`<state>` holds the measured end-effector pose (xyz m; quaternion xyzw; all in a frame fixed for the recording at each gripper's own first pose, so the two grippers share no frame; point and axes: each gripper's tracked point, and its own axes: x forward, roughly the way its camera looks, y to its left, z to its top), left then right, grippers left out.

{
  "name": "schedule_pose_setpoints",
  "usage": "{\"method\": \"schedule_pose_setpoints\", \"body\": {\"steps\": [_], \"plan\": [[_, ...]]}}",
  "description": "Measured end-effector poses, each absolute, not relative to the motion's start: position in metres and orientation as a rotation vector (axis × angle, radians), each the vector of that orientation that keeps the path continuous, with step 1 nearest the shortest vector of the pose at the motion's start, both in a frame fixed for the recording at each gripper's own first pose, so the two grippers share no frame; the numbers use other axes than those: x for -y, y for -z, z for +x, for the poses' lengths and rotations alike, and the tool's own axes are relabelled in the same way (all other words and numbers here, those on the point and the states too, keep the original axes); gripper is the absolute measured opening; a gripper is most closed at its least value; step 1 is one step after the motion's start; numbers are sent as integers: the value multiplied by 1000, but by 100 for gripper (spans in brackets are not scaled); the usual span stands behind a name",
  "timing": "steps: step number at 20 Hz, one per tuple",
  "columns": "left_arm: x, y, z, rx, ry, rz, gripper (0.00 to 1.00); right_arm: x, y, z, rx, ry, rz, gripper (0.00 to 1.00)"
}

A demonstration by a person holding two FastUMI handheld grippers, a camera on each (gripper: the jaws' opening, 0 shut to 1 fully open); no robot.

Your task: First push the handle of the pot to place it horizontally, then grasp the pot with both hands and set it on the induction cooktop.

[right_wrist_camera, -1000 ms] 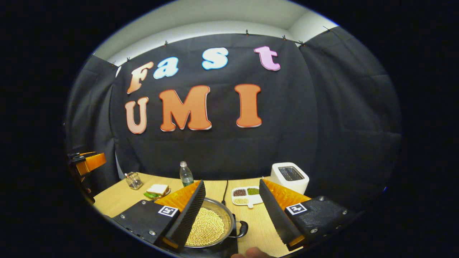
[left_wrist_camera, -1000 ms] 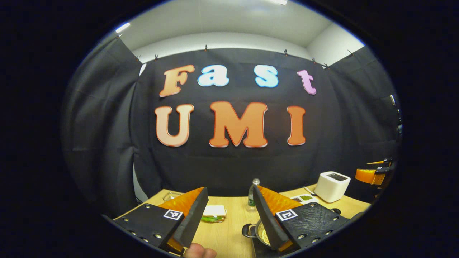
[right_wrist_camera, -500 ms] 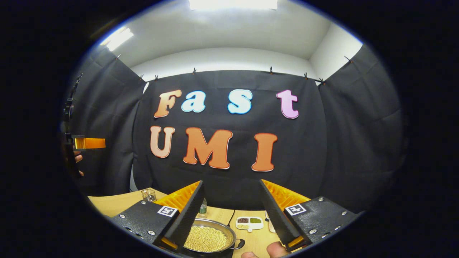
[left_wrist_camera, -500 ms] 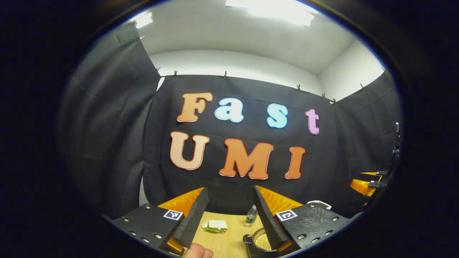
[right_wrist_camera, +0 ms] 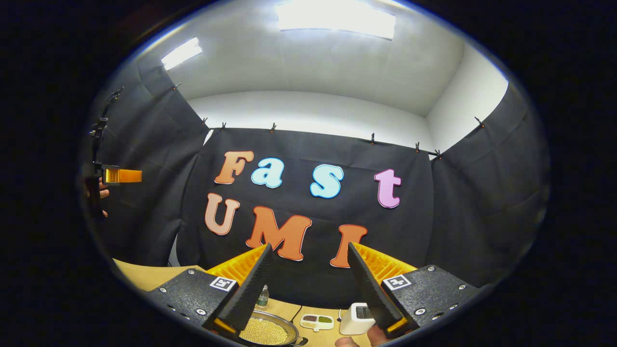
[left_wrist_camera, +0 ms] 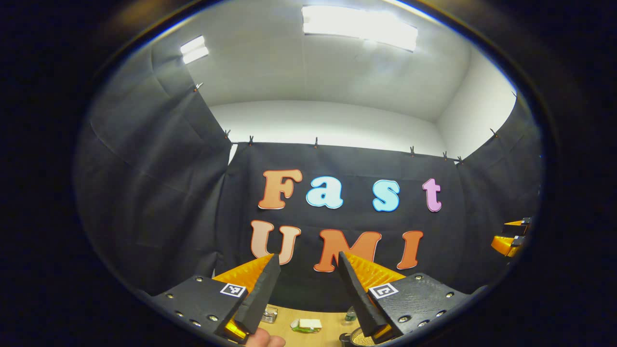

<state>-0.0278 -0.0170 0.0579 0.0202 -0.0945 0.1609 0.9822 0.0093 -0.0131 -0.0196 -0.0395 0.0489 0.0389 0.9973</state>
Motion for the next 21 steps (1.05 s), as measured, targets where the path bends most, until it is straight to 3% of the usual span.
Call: {"method": "schedule_pose_setpoints", "body": {"steps": [9, 21], "plan": [[31, -72, -52, 231, -369, 125, 77, 24, 5, 9, -44, -107, -43, 97], [8, -45, -54, 194, -390, 143, 77, -2, 17, 11, -38, -174, -62, 96]]}}
